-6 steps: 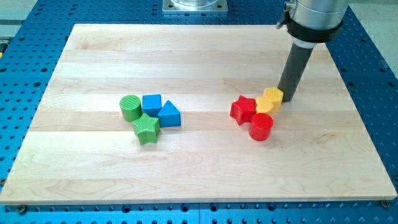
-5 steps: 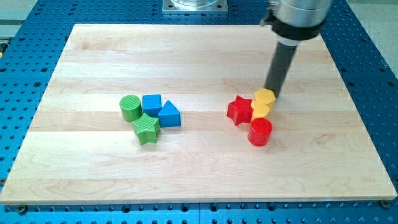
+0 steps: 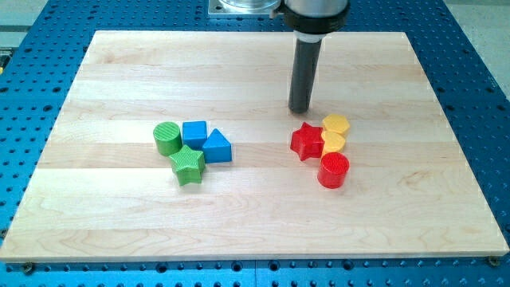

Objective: Move the red blocks and yellow blocks to the right

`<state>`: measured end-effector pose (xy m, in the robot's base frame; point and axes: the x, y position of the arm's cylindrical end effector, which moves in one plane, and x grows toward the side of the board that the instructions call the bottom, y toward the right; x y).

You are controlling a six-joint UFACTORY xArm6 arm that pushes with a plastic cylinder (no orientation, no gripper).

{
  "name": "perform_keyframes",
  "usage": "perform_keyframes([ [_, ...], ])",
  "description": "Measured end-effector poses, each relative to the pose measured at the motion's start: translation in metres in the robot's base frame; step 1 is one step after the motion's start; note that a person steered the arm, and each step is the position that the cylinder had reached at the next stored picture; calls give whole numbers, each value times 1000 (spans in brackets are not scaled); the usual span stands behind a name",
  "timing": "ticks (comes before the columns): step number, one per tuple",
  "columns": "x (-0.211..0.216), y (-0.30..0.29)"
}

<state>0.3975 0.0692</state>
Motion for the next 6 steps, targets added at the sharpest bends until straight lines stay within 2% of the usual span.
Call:
perform_keyframes([
  [1, 56, 14],
  [2, 49, 3],
  [3, 95, -50],
  [4, 115, -18],
  [5, 84, 45],
  [6, 74, -49],
])
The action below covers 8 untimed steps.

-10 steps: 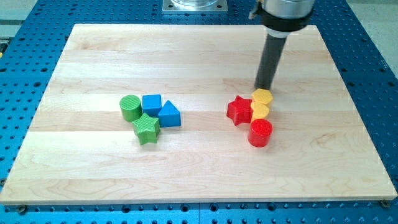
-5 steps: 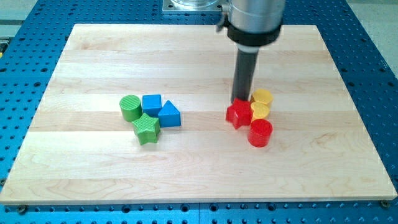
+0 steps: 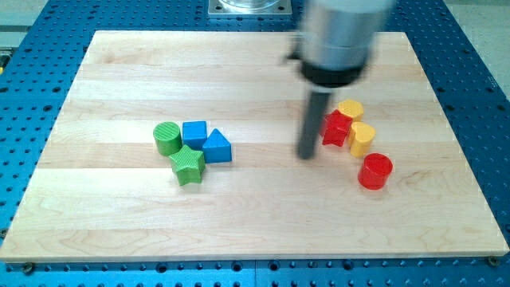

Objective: Move the red blocks and yellow blocks to the right

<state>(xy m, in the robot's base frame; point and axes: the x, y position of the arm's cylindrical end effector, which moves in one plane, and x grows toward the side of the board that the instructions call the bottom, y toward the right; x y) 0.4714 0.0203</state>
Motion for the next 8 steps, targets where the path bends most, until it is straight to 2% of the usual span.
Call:
perform_keyframes([
  [1, -41, 24],
  [2, -32, 102],
  [3, -70, 75],
  [4, -108, 128],
  [5, -88, 160],
  [6, -74, 160],
  [7, -99, 160],
  [8, -104, 84],
])
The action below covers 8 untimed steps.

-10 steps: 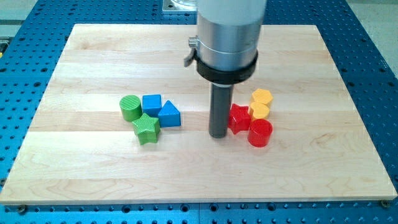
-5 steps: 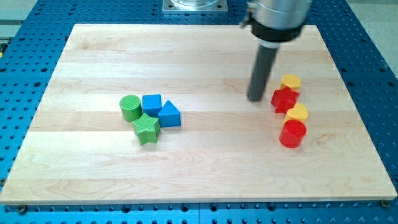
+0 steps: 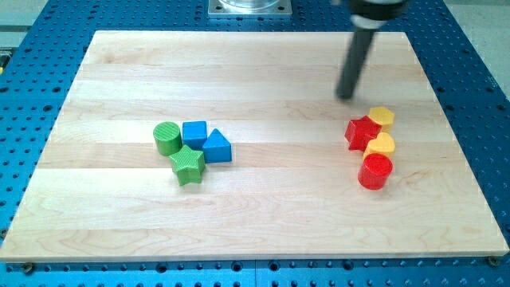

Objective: Move the red blocks and yellow blocks to the right

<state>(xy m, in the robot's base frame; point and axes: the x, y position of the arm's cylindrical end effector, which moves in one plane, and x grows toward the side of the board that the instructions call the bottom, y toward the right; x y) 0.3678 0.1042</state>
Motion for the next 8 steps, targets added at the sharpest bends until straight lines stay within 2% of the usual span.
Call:
perform_keyframes([
  [1, 67, -68],
  [2, 124, -52],
  [3, 237, -34],
  [4, 222, 28],
  [5, 181, 28],
  [8, 170, 54],
])
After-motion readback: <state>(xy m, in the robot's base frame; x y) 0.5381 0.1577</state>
